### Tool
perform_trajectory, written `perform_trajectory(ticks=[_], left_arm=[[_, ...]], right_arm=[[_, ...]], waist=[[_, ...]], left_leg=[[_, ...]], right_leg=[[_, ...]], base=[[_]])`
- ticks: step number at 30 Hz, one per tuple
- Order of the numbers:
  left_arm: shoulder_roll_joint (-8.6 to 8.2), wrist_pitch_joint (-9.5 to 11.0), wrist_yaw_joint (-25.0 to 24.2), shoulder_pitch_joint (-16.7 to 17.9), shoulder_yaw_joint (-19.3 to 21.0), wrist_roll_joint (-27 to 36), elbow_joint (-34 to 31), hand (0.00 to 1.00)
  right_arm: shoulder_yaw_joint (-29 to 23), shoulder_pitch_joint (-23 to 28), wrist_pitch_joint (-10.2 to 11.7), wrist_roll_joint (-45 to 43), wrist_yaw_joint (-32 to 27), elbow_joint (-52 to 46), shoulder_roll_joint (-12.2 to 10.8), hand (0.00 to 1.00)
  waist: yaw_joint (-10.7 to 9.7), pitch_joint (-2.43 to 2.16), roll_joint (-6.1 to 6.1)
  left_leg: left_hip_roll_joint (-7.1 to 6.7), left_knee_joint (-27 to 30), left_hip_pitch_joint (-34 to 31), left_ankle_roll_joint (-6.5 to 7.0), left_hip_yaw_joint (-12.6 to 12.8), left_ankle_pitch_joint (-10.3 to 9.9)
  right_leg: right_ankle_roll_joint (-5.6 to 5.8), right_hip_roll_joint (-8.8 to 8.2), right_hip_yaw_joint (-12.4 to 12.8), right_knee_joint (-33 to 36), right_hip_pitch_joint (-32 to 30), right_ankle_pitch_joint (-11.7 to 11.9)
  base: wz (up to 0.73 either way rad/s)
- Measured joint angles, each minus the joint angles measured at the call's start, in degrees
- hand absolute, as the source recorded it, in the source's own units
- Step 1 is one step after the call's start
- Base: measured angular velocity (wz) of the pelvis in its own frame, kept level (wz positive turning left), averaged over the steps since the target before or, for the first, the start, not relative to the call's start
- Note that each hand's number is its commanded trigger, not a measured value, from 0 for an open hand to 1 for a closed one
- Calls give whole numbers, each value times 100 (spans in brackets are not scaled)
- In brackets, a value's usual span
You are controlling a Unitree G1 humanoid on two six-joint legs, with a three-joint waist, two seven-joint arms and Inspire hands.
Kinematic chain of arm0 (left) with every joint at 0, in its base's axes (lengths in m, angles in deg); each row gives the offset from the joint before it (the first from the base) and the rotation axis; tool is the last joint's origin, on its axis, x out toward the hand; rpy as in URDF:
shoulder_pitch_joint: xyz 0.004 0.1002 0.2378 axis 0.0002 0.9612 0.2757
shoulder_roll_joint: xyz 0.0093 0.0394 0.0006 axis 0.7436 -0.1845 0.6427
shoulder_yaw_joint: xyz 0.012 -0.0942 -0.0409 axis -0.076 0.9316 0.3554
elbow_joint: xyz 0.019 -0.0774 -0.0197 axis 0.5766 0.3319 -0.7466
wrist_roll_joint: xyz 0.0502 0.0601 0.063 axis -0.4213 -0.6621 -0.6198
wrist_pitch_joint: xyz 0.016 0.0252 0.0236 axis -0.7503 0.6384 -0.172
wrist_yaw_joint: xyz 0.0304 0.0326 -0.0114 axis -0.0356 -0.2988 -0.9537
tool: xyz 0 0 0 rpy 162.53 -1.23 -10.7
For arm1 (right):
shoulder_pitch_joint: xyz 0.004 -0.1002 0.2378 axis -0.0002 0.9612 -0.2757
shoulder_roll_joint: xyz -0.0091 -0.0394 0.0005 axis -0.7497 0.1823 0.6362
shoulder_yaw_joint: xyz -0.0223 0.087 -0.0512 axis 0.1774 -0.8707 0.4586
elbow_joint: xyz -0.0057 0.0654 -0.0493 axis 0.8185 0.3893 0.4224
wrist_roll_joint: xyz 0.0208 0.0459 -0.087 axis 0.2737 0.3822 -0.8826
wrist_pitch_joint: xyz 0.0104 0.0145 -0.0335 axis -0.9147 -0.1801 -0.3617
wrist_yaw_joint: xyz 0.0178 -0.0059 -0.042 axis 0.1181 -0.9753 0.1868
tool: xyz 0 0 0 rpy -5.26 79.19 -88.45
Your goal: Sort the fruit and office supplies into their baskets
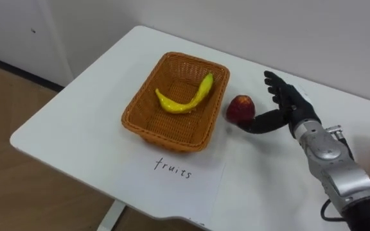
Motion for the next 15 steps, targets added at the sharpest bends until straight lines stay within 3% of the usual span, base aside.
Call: perform_trajectory(ticks=[15], left_arm=[[17, 4, -77, -14, 11, -5, -10, 0]], right_arm=[[-1, -4, 8, -118, 6, 304, -78, 0]], waist=[[129, -16, -35]], left_leg=[[-38, 29, -15, -3, -137, 11]], right_leg=[[0, -19, -131, -3, 40, 0]], base=[[4]])
